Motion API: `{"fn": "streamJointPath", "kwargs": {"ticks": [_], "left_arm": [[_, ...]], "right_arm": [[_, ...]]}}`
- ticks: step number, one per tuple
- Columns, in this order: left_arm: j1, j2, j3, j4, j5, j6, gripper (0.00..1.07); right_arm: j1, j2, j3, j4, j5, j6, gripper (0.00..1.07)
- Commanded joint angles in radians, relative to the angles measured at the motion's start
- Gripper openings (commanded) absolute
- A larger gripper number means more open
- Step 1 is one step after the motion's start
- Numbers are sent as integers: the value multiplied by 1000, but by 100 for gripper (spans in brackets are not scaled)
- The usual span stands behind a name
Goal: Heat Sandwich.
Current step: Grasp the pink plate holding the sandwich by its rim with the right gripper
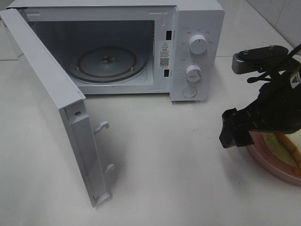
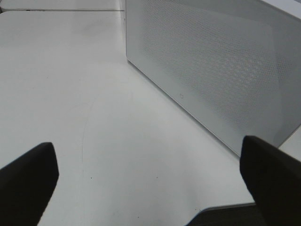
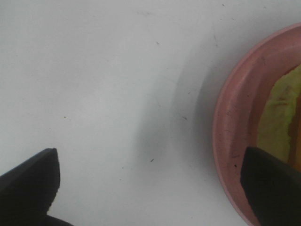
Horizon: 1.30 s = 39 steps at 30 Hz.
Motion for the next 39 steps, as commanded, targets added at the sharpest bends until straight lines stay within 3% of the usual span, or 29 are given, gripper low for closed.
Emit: {"fn": "streamJointPath", "kwargs": {"ticks": [1,17,39], "left_arm": [[-6,-21,0,-2,-12,-5,98],[-6,-21,0,-2,-12,-5,98],[-6,-21,0,-2,-12,-5,98]], "right_arm": [[-29,38,0,-8,6,-13,99],[-47,221,0,-167,-74,47,96],[-116,393,-2,-221,-198,88,92]]}}
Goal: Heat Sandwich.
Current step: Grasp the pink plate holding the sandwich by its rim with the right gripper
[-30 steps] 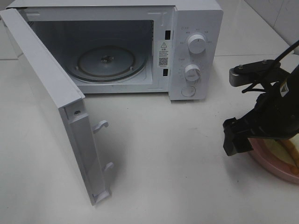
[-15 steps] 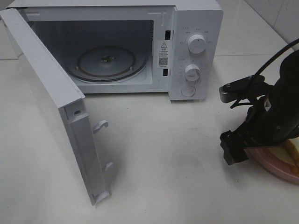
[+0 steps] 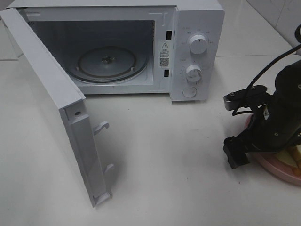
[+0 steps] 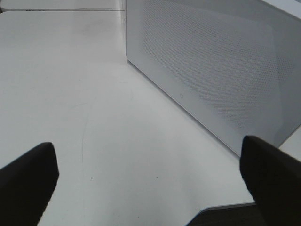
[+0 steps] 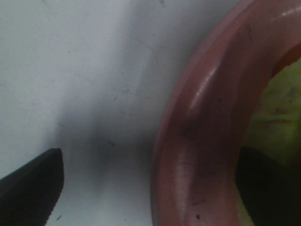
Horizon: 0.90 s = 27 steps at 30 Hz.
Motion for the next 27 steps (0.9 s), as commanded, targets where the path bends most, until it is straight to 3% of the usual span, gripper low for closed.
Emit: {"fn": "streamJointPath", "kwargs": {"ticks": [1,9,12,13,17,18,19,22,27], "left_arm": [[-6,-21,0,-2,-12,-5,98],[-6,-21,0,-2,-12,-5,98],[-6,-21,0,-2,-12,-5,98],[-6,-21,0,-2,-12,-5,98],[-6,-21,0,-2,-12,-5,98],[-6,-21,0,-2,-12,-5,98],[-6,-21,0,-2,-12,-5,98],[-6,-21,0,-2,-12,-5,98],[-6,-21,0,-2,-12,-5,98]], "right_arm": [[-6,28,-2,-20,-14,7,92],[-6,54,-10,-20,-13,7,85],[-6,54,-10,-25,-2,7,71],[-6,54,-10,-25,-2,7,71],[-6,54,-10,-51,7,56,43],[-6,54,-10,-51,7,56,43],[-6,54,-10,-76,10,93,26],[-6,54,-10,-124,13,133,0],[-6,54,-11,-124,9,137,0]]}}
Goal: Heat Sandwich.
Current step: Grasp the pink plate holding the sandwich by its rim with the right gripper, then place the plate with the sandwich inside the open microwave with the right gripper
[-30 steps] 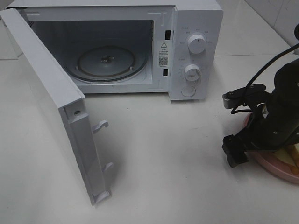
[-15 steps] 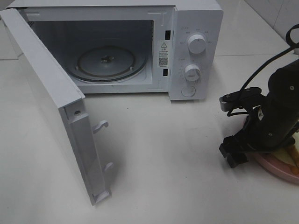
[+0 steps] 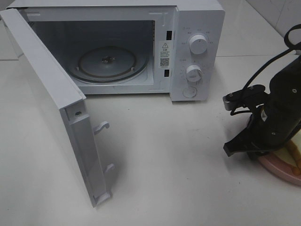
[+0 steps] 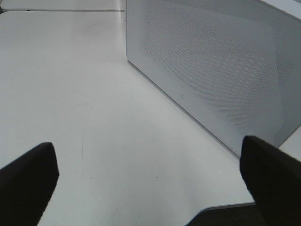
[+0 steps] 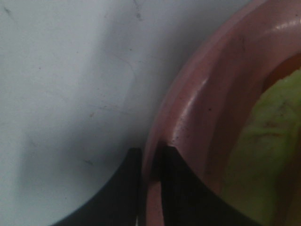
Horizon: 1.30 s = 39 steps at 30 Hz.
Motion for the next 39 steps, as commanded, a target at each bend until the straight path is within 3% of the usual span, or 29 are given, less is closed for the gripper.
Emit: {"fn": "streamJointPath", "kwargs": {"ticks": [1,10,30,39], "left_arm": [[-6,-21,0,-2,-12,-5,98],[-6,-21,0,-2,-12,-5,98],[-6,-21,0,-2,-12,-5,98],[-6,-21,0,-3,-12,-5,98]], "right_arm": [[-4,8,6,4,14,24,0],[-1,2,-31,-28,101,33,0],[-1,-190,-31,-93,251,65,0],[68,-245,-16,-98,287,65,0]]}}
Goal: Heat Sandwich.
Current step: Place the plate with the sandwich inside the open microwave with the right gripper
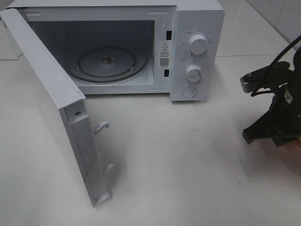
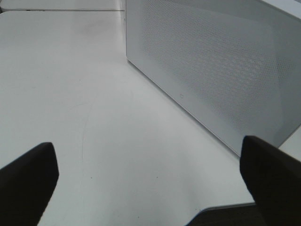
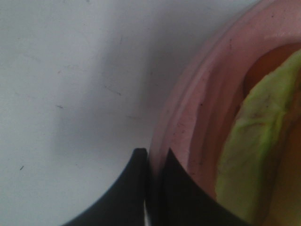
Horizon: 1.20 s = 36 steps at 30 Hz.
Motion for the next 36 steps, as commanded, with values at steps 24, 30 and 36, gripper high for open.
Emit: {"fn": "streamJointPath", "kwargs": {"ticks": [24,30,36], "left_arm": [[-6,-21,0,-3,-12,-5,98],[-6,-21,0,-3,-12,-5,98],[-6,-21,0,-3,-12,-5,98]], "right_arm": [[276,-45,5,-49,128,3,0],[361,-45,5,-62,184,0,0],[426,-45,5,-81,218,-1,0]]}}
